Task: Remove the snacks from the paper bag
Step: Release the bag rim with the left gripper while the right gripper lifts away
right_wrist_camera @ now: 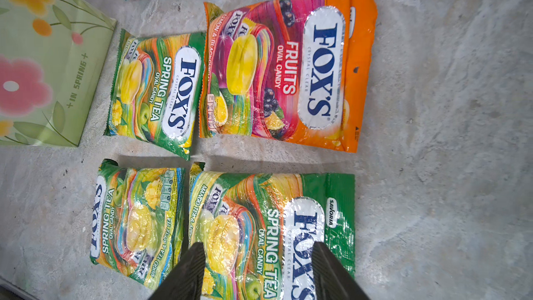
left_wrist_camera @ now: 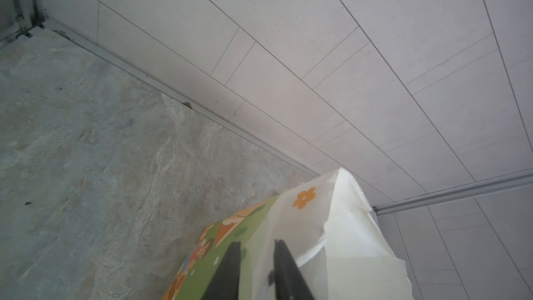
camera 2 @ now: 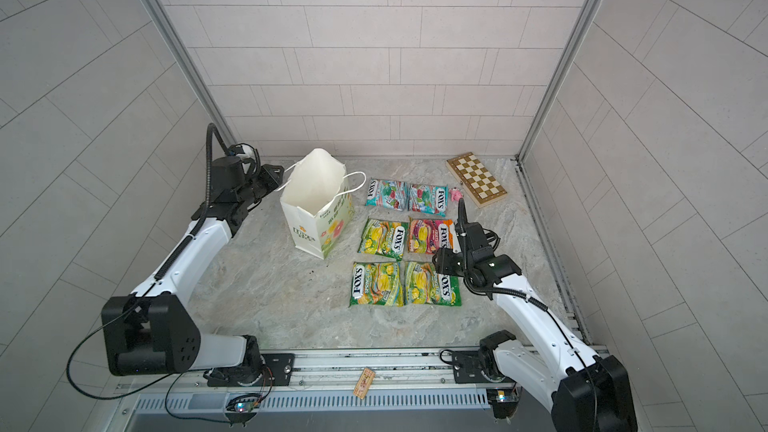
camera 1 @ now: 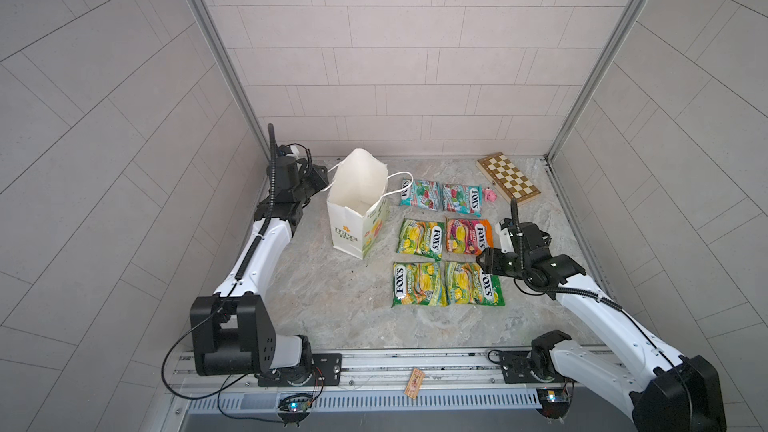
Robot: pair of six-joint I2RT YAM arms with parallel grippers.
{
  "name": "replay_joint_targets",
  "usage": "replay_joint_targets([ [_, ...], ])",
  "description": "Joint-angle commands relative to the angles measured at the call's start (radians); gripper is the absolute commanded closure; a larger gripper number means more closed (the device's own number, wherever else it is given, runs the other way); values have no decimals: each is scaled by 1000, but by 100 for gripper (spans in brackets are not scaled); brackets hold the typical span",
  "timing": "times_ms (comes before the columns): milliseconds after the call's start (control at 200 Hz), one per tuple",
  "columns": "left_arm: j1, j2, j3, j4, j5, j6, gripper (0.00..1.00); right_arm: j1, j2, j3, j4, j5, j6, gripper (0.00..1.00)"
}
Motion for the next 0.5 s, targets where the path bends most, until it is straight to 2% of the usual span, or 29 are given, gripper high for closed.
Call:
replay_joint_targets([
  [0, 9, -34, -9, -20, -33, 35, 49, -4, -18, -14, -17, 31, -10, 39],
  [115, 16, -62, -1, -59, -58, 62, 17, -6, -29, -16, -22, 53, -10, 39],
  [220, 16, -110, 3, -81, -67, 102, 1, -8, -42, -17, -29, 92, -10, 39],
  [375, 16, -199, 19, -140, -69, 179, 0, -17, -69, -15, -44, 189, -13, 39],
  [495, 16, -273, 30, -246, -156, 214, 0, -32, -86, -7, -50, 279, -13, 38],
])
